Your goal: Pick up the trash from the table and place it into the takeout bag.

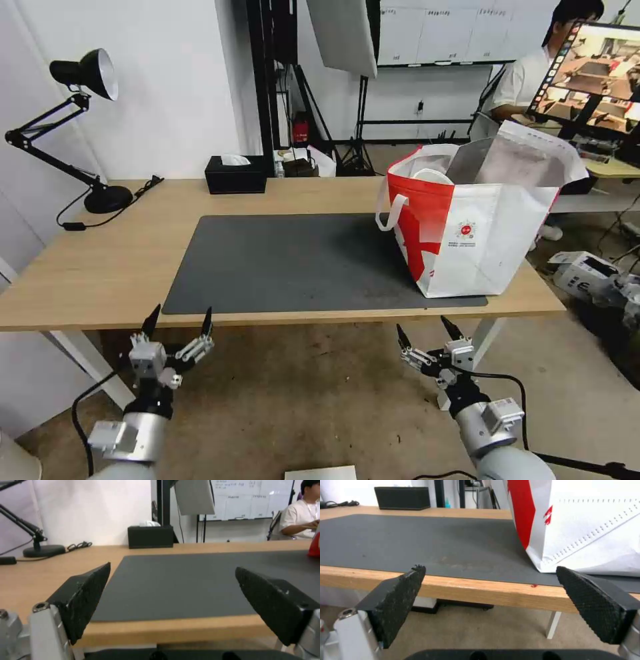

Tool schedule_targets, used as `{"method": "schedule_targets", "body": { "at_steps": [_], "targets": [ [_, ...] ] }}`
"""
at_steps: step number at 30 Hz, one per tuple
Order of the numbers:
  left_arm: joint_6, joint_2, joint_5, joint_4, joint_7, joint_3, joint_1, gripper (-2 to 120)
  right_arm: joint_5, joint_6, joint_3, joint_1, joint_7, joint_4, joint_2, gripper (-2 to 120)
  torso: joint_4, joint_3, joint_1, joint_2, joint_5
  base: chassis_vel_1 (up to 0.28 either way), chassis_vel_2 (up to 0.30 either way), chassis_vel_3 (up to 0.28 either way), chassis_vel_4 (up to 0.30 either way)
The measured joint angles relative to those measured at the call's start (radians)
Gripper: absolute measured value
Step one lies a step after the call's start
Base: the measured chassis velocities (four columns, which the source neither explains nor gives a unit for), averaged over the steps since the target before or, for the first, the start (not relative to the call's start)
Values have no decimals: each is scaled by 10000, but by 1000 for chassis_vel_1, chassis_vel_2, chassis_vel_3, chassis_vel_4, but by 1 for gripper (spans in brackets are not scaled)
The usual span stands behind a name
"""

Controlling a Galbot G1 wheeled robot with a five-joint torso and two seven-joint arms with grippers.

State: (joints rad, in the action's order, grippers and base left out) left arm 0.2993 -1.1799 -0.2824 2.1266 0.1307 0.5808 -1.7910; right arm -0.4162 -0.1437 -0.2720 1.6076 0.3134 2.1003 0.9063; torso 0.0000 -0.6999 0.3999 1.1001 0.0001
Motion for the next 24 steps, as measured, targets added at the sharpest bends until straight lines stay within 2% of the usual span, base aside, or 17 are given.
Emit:
{"method": "schedule_targets", "body": {
  "at_steps": [13, 24],
  "targets": [
    [8, -87, 18, 398, -107, 23, -269, 100, 0, 0, 0, 0, 0, 0, 0, 100, 0, 0, 0, -1, 0, 0, 0, 0, 0],
    [-35, -83, -28, 408, -81, 6, -236, 100, 0, 0, 0, 0, 0, 0, 0, 100, 0, -1, 1, -1, -1, 0, 0, 0, 0]
  ]
}}
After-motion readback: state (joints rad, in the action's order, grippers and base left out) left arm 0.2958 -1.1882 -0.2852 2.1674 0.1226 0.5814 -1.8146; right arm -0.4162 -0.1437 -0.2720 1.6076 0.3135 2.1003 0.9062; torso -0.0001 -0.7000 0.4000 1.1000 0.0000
